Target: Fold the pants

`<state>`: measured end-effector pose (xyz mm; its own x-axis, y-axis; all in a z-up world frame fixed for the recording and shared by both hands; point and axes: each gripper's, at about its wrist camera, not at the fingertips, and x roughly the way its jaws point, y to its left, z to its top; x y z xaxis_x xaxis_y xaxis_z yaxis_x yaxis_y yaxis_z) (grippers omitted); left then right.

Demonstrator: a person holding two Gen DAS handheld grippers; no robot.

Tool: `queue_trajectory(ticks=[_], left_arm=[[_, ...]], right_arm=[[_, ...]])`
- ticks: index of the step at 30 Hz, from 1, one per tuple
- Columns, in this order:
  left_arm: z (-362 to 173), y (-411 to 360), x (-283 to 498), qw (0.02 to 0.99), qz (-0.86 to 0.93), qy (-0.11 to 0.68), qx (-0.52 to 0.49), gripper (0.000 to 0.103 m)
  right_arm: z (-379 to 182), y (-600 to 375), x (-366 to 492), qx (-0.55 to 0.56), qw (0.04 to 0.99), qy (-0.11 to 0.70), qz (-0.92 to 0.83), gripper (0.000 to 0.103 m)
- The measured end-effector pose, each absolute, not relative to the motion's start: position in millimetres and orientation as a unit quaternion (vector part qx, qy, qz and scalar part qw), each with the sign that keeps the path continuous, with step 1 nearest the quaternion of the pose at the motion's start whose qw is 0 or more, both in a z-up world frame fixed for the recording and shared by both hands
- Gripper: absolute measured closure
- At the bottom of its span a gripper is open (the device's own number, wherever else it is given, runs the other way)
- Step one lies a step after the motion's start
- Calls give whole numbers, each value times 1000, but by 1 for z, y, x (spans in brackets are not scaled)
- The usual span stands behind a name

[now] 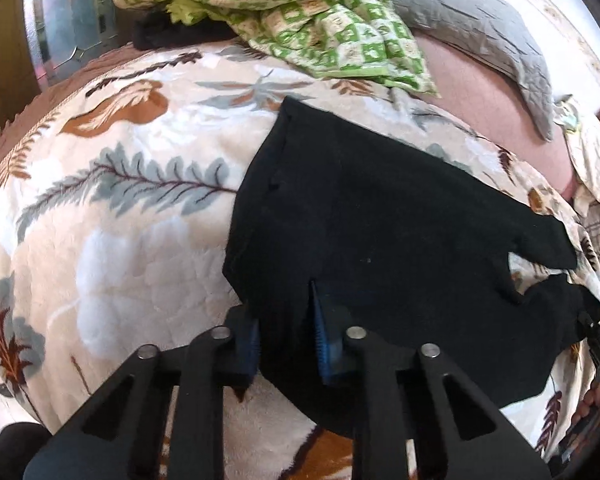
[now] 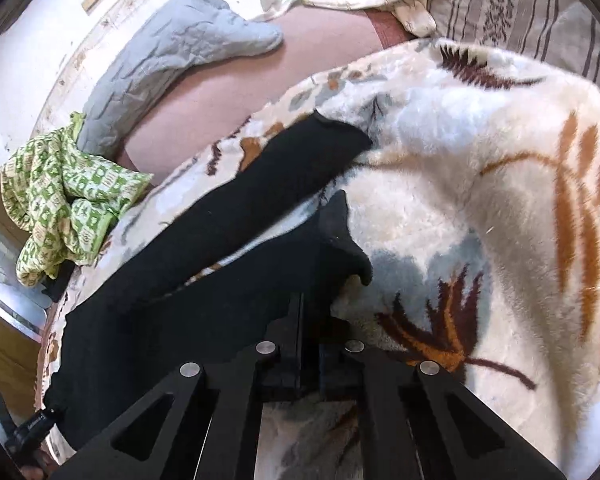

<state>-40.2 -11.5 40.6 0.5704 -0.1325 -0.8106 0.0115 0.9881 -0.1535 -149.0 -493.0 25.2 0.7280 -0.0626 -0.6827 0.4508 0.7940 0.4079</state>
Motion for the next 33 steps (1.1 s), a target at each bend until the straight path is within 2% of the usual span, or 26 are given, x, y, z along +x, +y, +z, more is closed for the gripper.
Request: queue_trajectory(ticks=[11, 13, 17, 18, 20, 22, 23, 25, 27, 29, 30, 33], left_arm=[[76, 2, -59, 883, -94, 454, -69, 89], [74, 5, -66, 886, -83, 454, -51, 98], [53, 17, -68, 875, -70, 477, -53, 98], [50, 18, -68, 873, -67, 480, -53, 98], [49, 19, -72, 873, -65, 480, -56, 97], [55, 21, -75, 875, -63, 475, -61, 96], [59, 22, -77, 877, -61, 472, -62, 92], [67, 24, -80, 882, -56, 464, -57, 85], [76, 27, -85, 887, -53, 454, -57, 64], [83, 30, -87, 891, -56, 447, -65, 53], [86, 30, -88, 893, -58, 442, -67, 49], [88, 24, -88, 895, -64, 436, -64, 41]], right_arm=[[73, -493, -208, 269, 896, 322, -144, 99], [67, -493, -218, 260, 888, 345, -157, 99], [34, -497, -222, 247, 858, 412, -182, 98], [22, -498, -220, 248, 844, 437, -189, 96], [20, -497, -223, 243, 844, 435, -199, 92], [28, -496, -229, 240, 843, 429, -220, 73], [33, -495, -232, 238, 846, 423, -222, 68], [48, -492, -238, 232, 854, 409, -221, 65], [61, -487, -240, 220, 863, 397, -222, 61], [73, -479, -240, 211, 872, 386, -214, 53], [79, -473, -238, 209, 879, 378, -200, 49], [86, -451, -223, 199, 893, 375, -149, 49]])
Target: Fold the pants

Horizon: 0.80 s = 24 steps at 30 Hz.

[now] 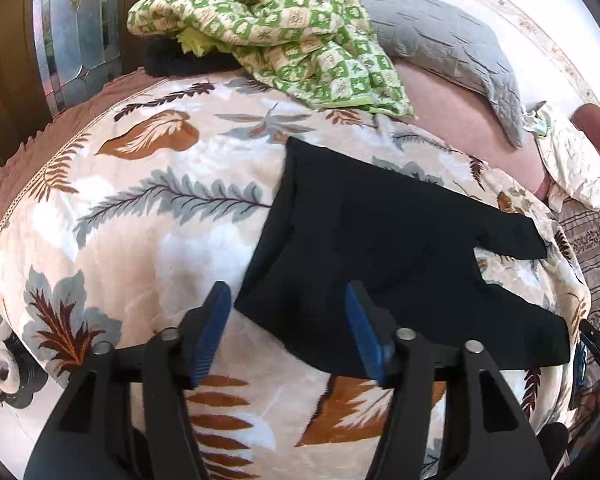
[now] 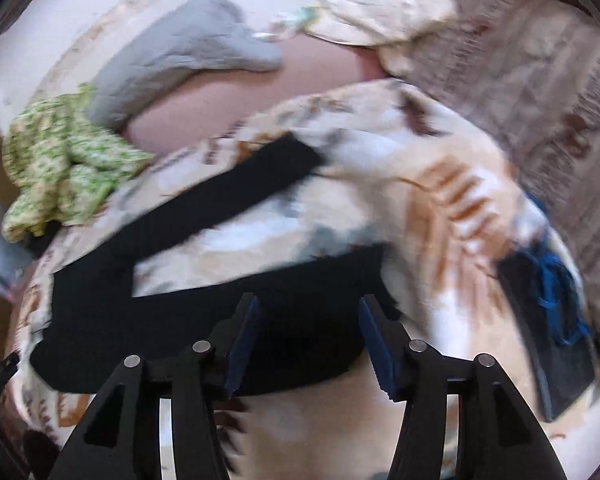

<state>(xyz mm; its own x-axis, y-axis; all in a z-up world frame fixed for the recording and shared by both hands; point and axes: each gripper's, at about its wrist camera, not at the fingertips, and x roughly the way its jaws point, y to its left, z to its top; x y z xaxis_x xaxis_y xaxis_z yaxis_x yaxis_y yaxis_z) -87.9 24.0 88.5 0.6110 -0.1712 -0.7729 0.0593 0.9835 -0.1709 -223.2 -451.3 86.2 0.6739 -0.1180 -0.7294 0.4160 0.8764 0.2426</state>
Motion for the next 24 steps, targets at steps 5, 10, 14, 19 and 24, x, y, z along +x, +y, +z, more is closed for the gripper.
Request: queue_trajectory(ticks=[5, 10, 14, 19, 24], left_arm=[[74, 6, -83, 891, -69, 445, -54, 40], [59, -7, -80, 888, -64, 453, -46, 40], [47, -14, -76, 885, -59, 461, -37, 40], [34, -15, -72, 880, -57, 470, -39, 35], [35, -14, -69, 877, -62, 475, -39, 30]], right_arm=[[76, -415, -194, 182, 898, 391, -89, 49], [56, -384, -172, 171, 892, 415, -53, 49], [41, -371, -161, 161, 888, 430, -38, 49], [18, -366, -150, 165, 872, 459, -32, 49], [24, -367, -147, 173, 875, 451, -26, 48]])
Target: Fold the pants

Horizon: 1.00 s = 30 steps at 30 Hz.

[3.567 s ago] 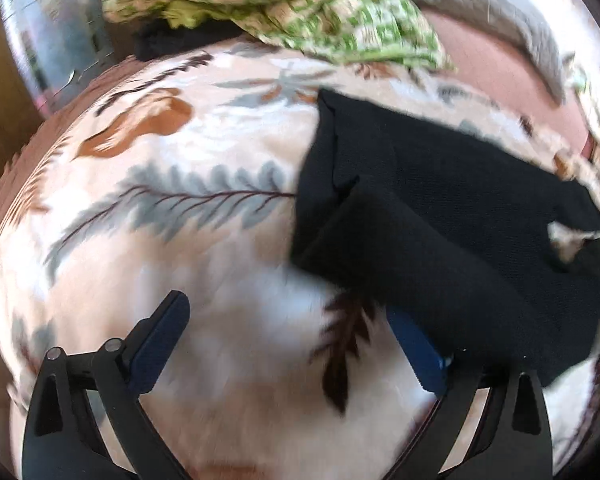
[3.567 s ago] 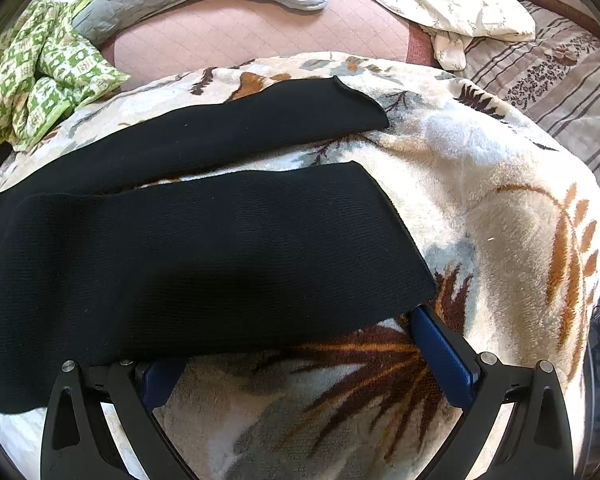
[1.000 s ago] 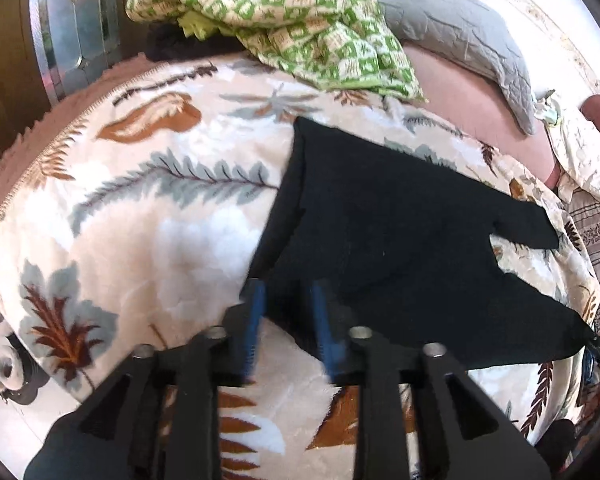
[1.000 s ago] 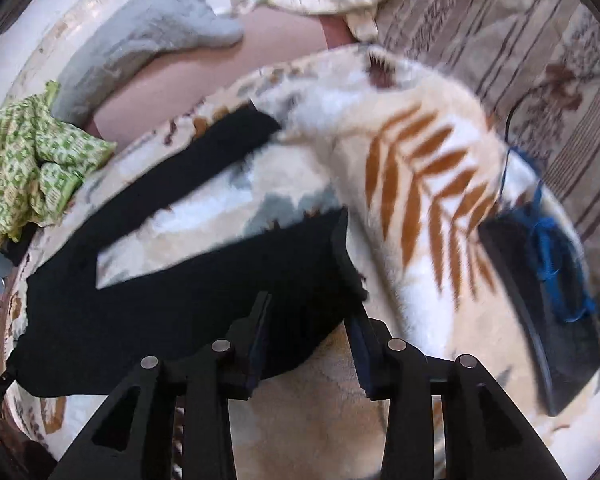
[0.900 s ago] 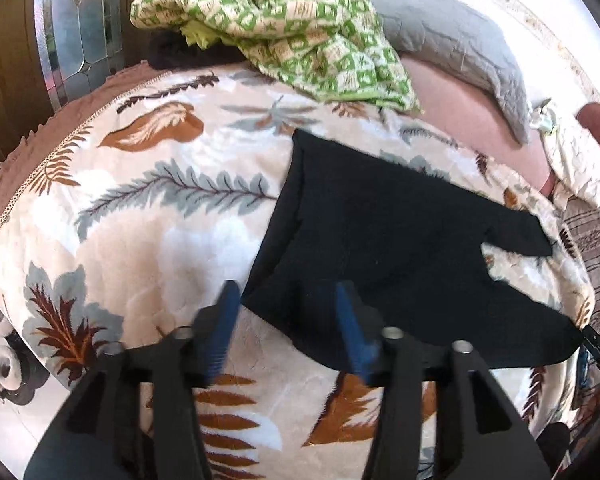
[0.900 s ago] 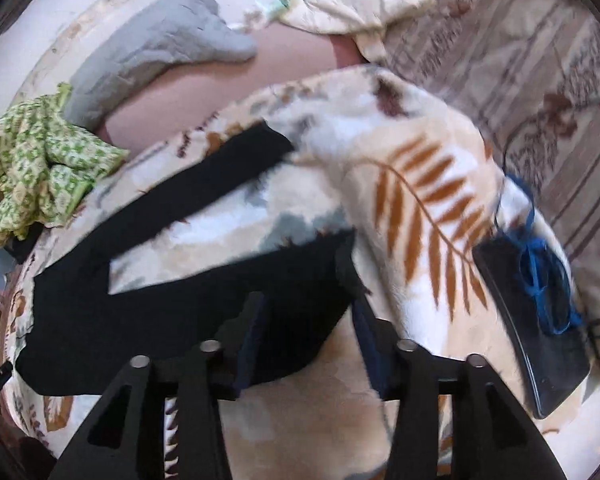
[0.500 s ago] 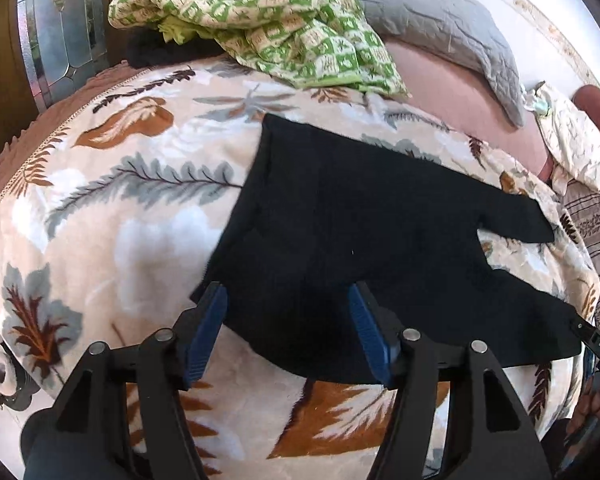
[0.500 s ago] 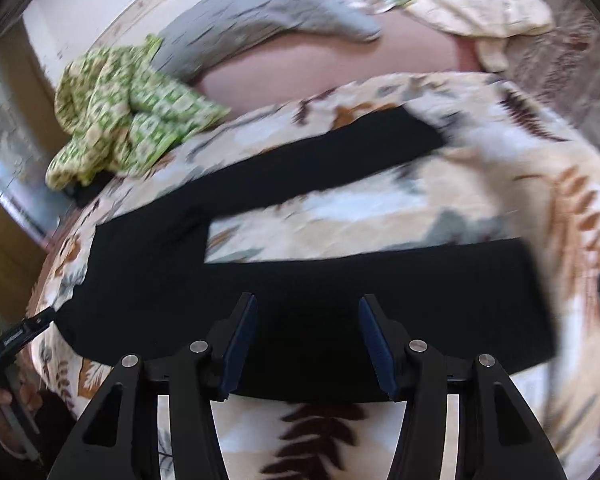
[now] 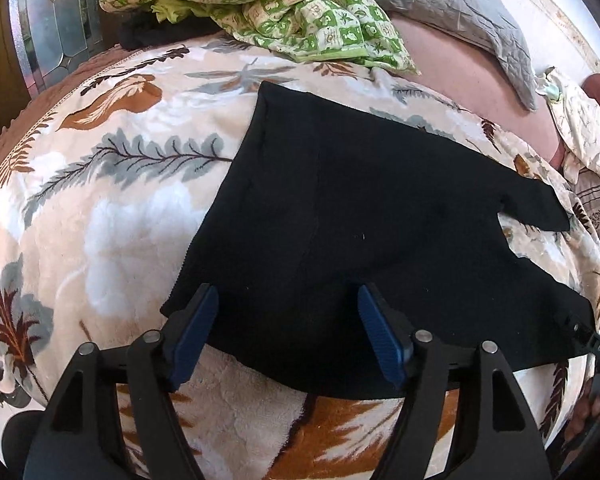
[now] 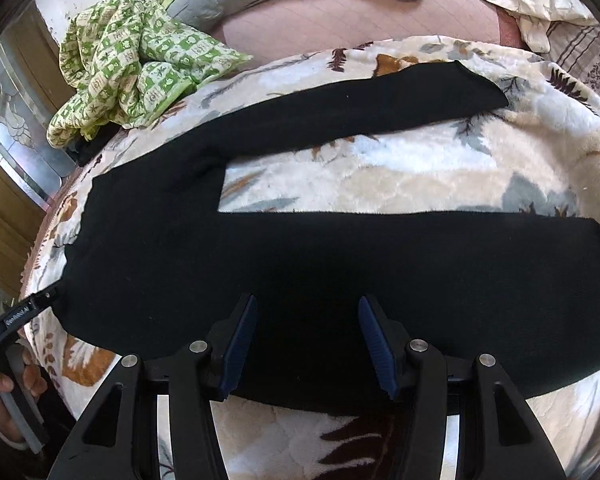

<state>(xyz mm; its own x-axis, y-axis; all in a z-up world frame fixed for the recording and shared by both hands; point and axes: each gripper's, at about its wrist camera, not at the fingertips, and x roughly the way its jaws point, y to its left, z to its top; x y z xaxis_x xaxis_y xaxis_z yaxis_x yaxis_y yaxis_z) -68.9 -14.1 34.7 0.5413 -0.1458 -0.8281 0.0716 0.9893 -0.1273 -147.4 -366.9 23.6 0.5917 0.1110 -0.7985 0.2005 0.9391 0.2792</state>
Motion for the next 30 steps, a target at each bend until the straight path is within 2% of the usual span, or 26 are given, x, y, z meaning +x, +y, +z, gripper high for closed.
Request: queue_trajectory(ticks=[2, 3, 4, 6, 10, 16, 19, 30], left_arm=[[40, -11, -64, 877, -69, 474, -42, 26], [45, -10, -61, 878, -72, 470, -45, 21], [50, -6, -56, 881, -75, 465, -49, 19], [58, -3, -45, 881, -81, 462, -55, 17], [66, 2, -5, 877, -84, 469, -54, 16], [67, 7, 48, 876, -88, 471, -52, 16], [65, 7, 74, 872, -109, 475, -43, 16], [37, -13, 132, 840, -207, 501, -19, 16]], right_arm=[[30, -370, -143, 176, 879, 442, -24, 48], [33, -371, -138, 175, 882, 438, -22, 45], [38, -373, -133, 174, 884, 434, -21, 41], [45, -375, -120, 170, 888, 427, -15, 38], [54, -378, -85, 158, 895, 417, -4, 33], [65, -391, -29, 161, 897, 412, -8, 32], [73, -390, 4, 118, 905, 408, 15, 27], [47, -357, 86, -117, 886, 428, 136, 26]])
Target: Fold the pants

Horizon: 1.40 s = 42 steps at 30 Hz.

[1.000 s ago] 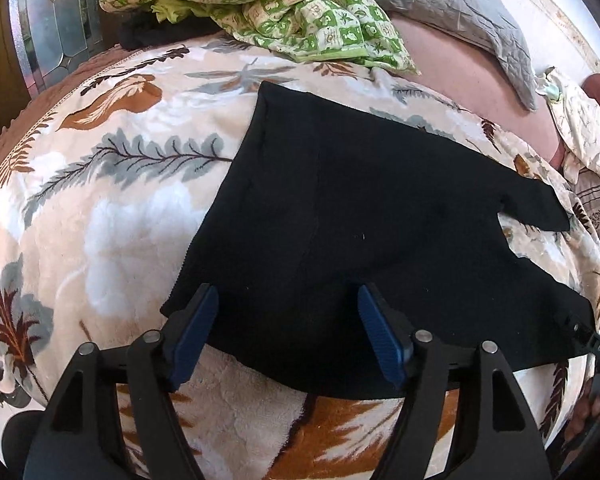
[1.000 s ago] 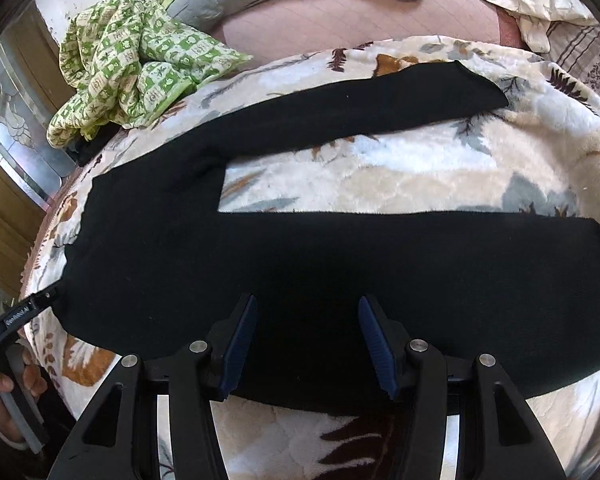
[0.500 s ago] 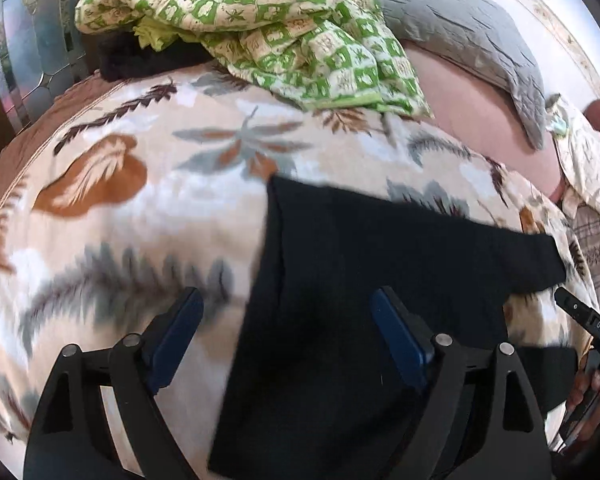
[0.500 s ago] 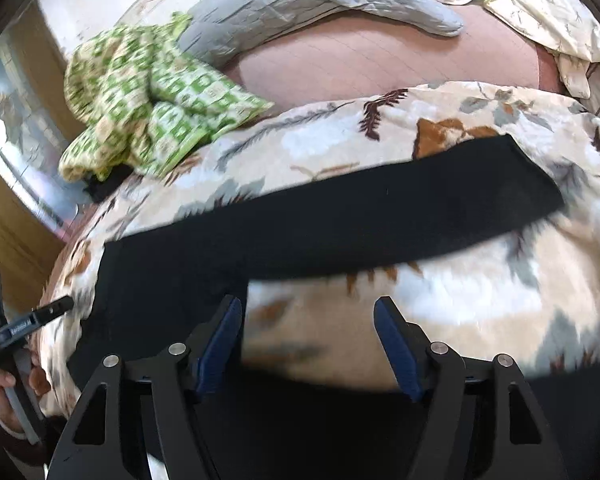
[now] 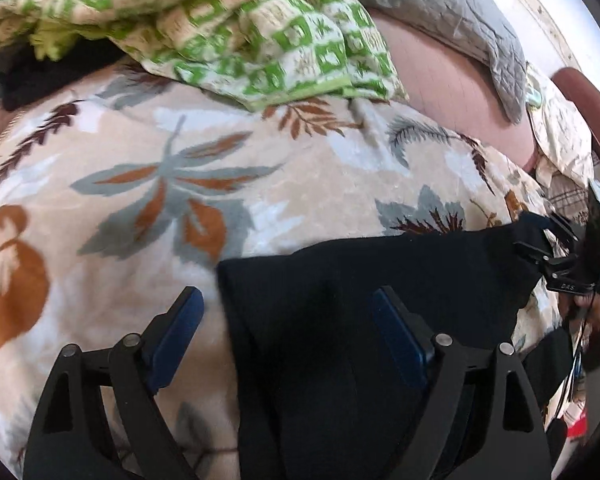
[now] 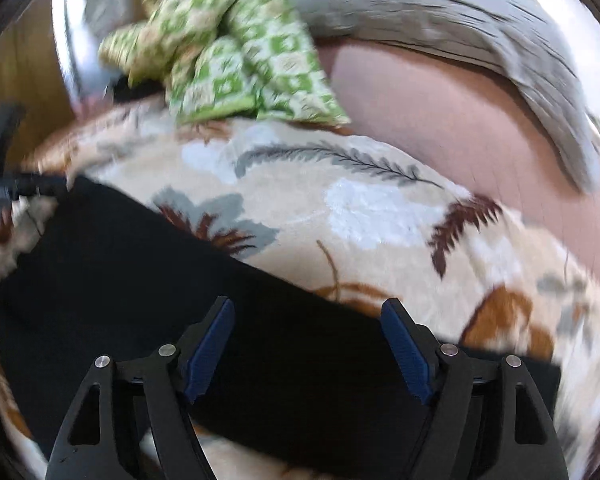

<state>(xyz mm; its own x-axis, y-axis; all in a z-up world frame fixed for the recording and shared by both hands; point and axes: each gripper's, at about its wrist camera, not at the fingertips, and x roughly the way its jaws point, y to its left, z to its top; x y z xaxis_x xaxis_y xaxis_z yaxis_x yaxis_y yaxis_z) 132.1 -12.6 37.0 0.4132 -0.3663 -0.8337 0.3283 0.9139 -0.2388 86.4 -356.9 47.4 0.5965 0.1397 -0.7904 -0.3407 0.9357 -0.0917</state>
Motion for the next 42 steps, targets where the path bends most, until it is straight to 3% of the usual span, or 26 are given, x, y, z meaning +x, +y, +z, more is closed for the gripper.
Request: queue_trajectory(ticks=[5, 7, 8, 9, 10, 11, 12, 14, 20, 25, 32, 34, 37, 38, 39, 40, 42], left_arm=[[28, -32, 143, 834, -221, 506, 18, 16], [24, -40, 145, 832, -223, 506, 34, 22], [21, -45, 145, 831, -223, 507, 47, 42], [20, -49, 144, 837, -212, 499, 70, 68], [23, -50, 143, 843, -206, 490, 82, 79], [25, -48, 143, 841, -214, 492, 69, 89], [29, -44, 142, 844, -212, 490, 55, 90], [40, -38, 135, 850, -223, 477, 39, 94], [90, -21, 84, 867, -254, 428, 9, 95], [112, -10, 11, 866, -285, 411, 6, 95], [73, 1, -60, 847, -269, 457, 32, 93], [62, 7, -65, 845, -251, 472, 21, 84], [64, 22, -68, 849, -236, 473, -7, 63], [69, 28, -68, 852, -233, 468, -18, 51], [75, 34, -69, 856, -230, 462, -24, 38], [78, 38, -71, 860, -227, 457, -27, 34], [84, 45, -73, 865, -224, 448, -31, 29]], right_arm=[[18, -354, 110, -163, 850, 475, 158, 22], [9, -356, 116, -143, 842, 493, 167, 27], [8, -359, 117, -127, 842, 495, 172, 33], [9, -361, 117, -110, 844, 495, 177, 47], [11, -362, 116, -103, 848, 490, 175, 65], [13, -361, 112, -98, 850, 486, 177, 77], [14, -360, 110, -100, 853, 482, 174, 90], [22, -356, 96, -119, 863, 463, 163, 94], [71, -354, 33, -123, 901, 394, 134, 95], [105, -346, -72, -103, 923, 348, 124, 96], [65, -320, -186, -55, 917, 378, 115, 96], [39, -320, -194, 0, 907, 407, 113, 96], [22, -322, -196, 34, 903, 417, 96, 94], [24, -324, -199, 45, 905, 413, 93, 90], [28, -327, -201, 52, 905, 412, 88, 82], [33, -330, -203, 58, 905, 414, 82, 64], [42, -339, -210, 87, 906, 407, 81, 46]])
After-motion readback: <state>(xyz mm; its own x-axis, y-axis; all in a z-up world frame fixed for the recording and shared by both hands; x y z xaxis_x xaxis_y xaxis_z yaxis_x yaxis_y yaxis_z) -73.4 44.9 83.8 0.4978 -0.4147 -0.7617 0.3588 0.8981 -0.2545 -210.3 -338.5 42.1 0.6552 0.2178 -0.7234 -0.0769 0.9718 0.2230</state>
